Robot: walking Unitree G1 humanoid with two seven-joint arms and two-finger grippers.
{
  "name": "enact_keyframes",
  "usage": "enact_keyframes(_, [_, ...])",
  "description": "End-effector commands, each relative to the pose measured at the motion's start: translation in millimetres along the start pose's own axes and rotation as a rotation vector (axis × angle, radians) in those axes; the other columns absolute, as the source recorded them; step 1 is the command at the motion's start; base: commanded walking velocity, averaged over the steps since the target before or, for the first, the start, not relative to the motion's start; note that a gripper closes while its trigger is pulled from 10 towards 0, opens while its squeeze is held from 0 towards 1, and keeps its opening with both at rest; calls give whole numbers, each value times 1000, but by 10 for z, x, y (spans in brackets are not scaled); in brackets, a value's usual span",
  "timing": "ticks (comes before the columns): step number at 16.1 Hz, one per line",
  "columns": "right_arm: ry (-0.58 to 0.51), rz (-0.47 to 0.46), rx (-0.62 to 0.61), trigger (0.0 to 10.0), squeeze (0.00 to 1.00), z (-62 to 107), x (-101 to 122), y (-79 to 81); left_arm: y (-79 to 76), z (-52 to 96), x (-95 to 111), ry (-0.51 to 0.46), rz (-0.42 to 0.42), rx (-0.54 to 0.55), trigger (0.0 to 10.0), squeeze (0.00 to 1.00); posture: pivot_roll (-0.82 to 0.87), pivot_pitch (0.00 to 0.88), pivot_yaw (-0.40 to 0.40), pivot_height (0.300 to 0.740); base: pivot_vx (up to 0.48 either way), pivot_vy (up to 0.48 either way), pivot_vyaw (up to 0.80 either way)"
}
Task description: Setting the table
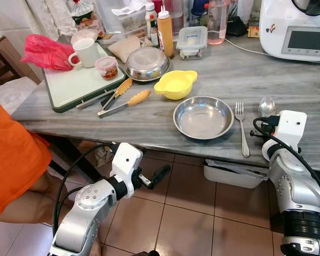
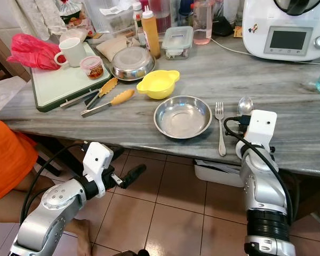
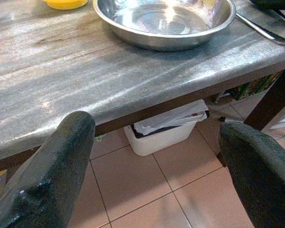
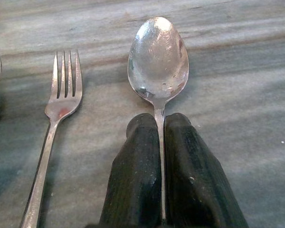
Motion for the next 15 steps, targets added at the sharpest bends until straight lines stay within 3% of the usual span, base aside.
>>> enact_keyframes(1, [91,0,-25,10000,365,36,-258,-60,28,14,-31,22,-8,-1,10000,0,-103,139,176,740,0,0,0])
enact_keyframes(2, [91,-1,-22,10000,922,35,-260,-47,29,13,-29,22,-8,0,10000,0,-102,138,176,740,0,0,0])
enact_keyframes(3, [94,-3,-19,10000,1000,30,-275,-41,29,13,-30,22,-9,-1,10000,0,-99,137,176,740,0,0,0])
enact_keyframes(15, [95,9,28,10000,1000,-4,-277,54,39,6,-39,25,-13,5,10000,0,-95,131,174,740,0,0,0])
Point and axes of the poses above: a point about 5 cm out from each wrist's last joint towards the gripper, its own z axis pointing back from the gripper into the wrist, its own x axis along the axis of the wrist's last joint, y = z × x, the point moved 5 cm from there along -z, pointing out of the wrist towards the gripper, and after that the axes turned 10 degrees about -z, right-handed, at the moved point
